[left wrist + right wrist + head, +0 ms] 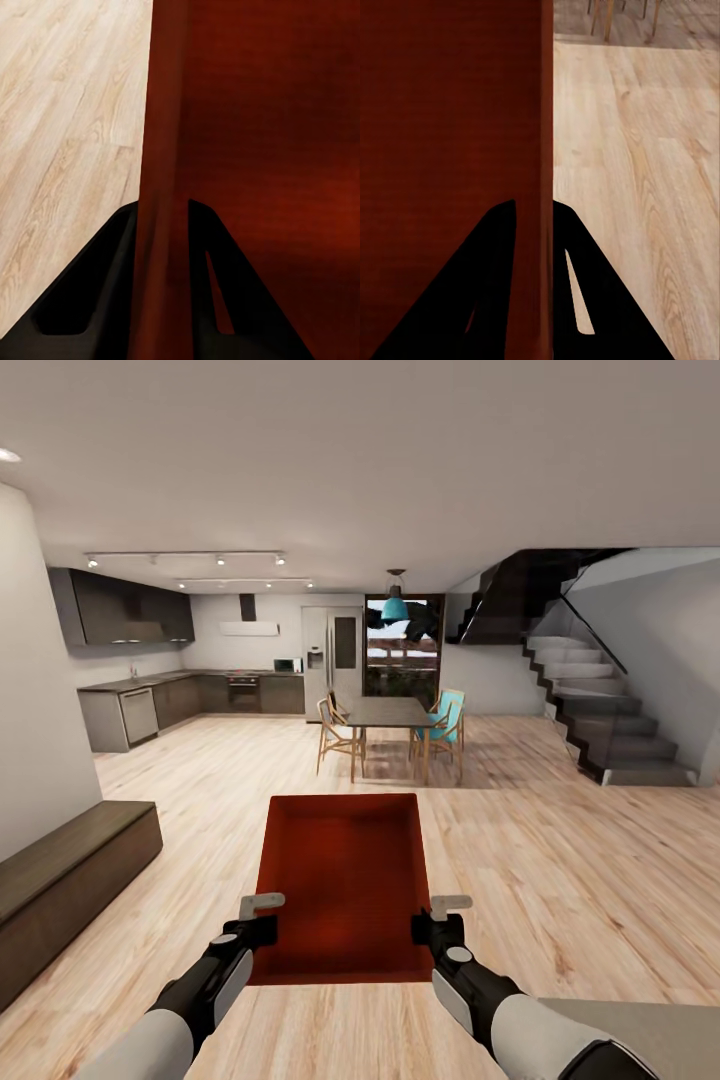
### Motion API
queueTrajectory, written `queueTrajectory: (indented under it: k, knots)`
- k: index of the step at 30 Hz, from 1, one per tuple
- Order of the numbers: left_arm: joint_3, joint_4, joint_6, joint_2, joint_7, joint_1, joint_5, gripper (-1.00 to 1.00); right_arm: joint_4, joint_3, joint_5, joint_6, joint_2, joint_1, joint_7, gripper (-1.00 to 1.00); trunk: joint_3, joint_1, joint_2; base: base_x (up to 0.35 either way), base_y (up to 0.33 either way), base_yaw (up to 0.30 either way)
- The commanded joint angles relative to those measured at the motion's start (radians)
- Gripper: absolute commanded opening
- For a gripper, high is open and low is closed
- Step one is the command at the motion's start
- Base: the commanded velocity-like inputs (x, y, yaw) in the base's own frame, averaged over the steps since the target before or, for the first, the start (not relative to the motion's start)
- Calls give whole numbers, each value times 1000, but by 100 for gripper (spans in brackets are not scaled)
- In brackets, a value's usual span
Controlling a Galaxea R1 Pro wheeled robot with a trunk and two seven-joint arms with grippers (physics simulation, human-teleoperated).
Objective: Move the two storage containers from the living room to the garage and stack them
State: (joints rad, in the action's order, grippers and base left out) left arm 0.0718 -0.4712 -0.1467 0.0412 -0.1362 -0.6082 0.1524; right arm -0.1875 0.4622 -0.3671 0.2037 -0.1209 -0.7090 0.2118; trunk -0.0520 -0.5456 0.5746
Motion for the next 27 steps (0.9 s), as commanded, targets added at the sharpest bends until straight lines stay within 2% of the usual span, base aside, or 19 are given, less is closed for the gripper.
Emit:
queueTrajectory:
  k: [1,15,27]
  knots:
    - [2,-4,-5,-2,-13,-1,4,-100,7,14,-15,7,1,0,3,-100,0,0,1,0,0,0]
    - [17,-4,-7,-6,-14,-1,13,-100,19,-6,-4,17,1,0,0,-100,0,0,1,19,0,0]
    - [19,-4,-7,-7,-14,-1,17,-100,19,-22,14,17,-1,0,0,-100,0,0,1,285,0,0]
